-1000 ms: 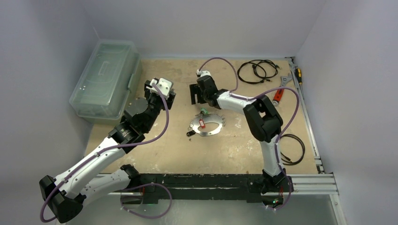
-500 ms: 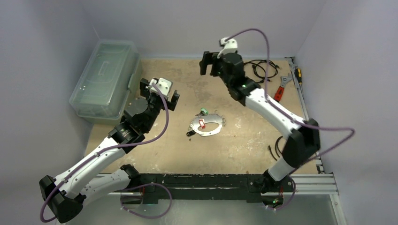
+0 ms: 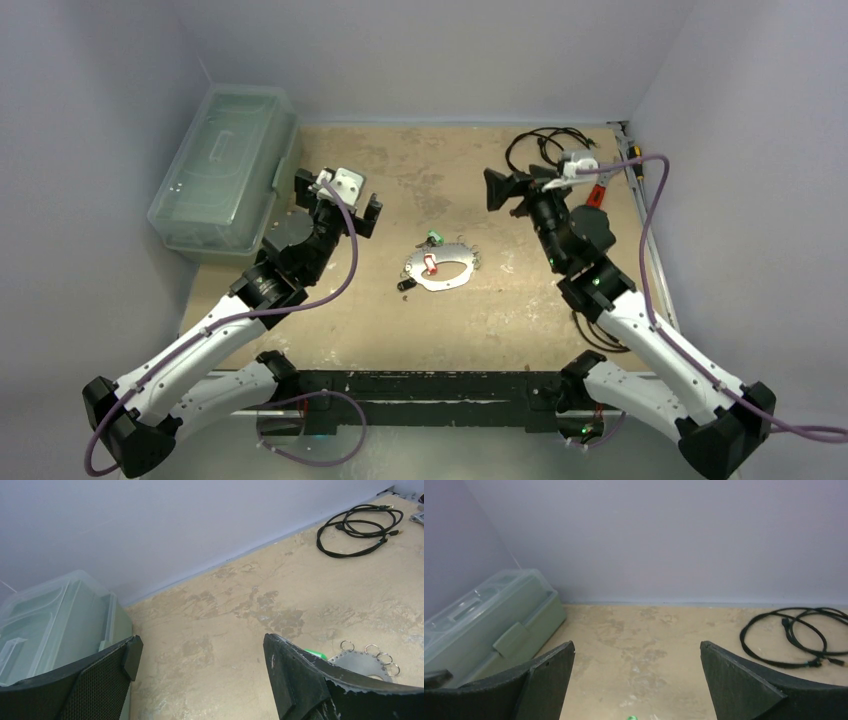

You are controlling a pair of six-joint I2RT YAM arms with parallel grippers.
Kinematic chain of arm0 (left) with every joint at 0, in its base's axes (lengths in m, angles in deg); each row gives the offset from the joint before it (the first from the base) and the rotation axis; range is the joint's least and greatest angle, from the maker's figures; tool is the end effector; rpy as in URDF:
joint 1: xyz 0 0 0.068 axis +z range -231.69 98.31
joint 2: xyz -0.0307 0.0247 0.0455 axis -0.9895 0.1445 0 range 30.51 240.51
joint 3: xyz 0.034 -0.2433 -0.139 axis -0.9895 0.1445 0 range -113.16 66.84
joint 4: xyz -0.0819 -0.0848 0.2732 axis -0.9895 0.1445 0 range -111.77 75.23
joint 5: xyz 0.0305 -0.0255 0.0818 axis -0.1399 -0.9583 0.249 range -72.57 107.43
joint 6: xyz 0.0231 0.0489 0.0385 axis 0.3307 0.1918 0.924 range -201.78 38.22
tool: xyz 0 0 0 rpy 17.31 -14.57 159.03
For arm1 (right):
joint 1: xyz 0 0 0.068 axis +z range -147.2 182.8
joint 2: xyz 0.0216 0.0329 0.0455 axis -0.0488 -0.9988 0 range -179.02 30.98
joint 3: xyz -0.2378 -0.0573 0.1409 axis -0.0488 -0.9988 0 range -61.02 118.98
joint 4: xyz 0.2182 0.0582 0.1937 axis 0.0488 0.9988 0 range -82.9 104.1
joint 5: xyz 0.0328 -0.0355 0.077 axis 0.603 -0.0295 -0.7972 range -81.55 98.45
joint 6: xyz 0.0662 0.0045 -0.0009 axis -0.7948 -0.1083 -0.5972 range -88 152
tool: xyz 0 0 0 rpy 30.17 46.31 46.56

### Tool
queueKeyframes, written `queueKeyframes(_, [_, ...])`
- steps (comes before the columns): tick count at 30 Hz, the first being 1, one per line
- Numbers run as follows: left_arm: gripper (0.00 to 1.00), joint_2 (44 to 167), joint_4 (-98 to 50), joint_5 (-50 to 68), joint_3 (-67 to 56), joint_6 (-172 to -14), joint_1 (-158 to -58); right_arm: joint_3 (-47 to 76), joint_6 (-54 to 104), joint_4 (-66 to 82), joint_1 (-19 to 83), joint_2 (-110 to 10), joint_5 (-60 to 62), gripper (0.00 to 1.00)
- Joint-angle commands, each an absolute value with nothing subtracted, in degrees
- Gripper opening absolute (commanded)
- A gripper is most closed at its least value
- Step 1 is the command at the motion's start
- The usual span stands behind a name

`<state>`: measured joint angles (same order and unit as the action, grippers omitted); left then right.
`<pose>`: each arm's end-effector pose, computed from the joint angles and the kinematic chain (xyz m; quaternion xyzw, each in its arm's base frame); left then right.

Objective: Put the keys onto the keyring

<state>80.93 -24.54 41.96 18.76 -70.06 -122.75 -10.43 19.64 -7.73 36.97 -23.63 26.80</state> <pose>0.2050 -0.1496 0.3738 0.1710 0.6836 -0.0308 0.7089 0.2325 0.1378 0.4000 0.0016 0.6411 0.2071 0.7390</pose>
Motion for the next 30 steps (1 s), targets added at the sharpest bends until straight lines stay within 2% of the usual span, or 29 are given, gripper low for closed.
queueKeyframes(1, [0.95, 80.8, -26.7, 42.0, 18.7, -69.9, -122.9, -20.5, 18.2, -11.0, 37.2, -14.9, 30.1, 0.99])
queueKeyframes(11, [0.95, 82.6, -26.2, 40.3, 18.4, -70.7, -122.9, -35.2, 7.7, -15.4, 37.2, -8.4, 24.6, 0.99])
queueKeyframes(30, [0.94, 82.5, -26.2, 40.9, 18.4, -70.3, -122.9, -35.7, 6.2, -16.5, 37.1, -9.7, 21.5, 0.99])
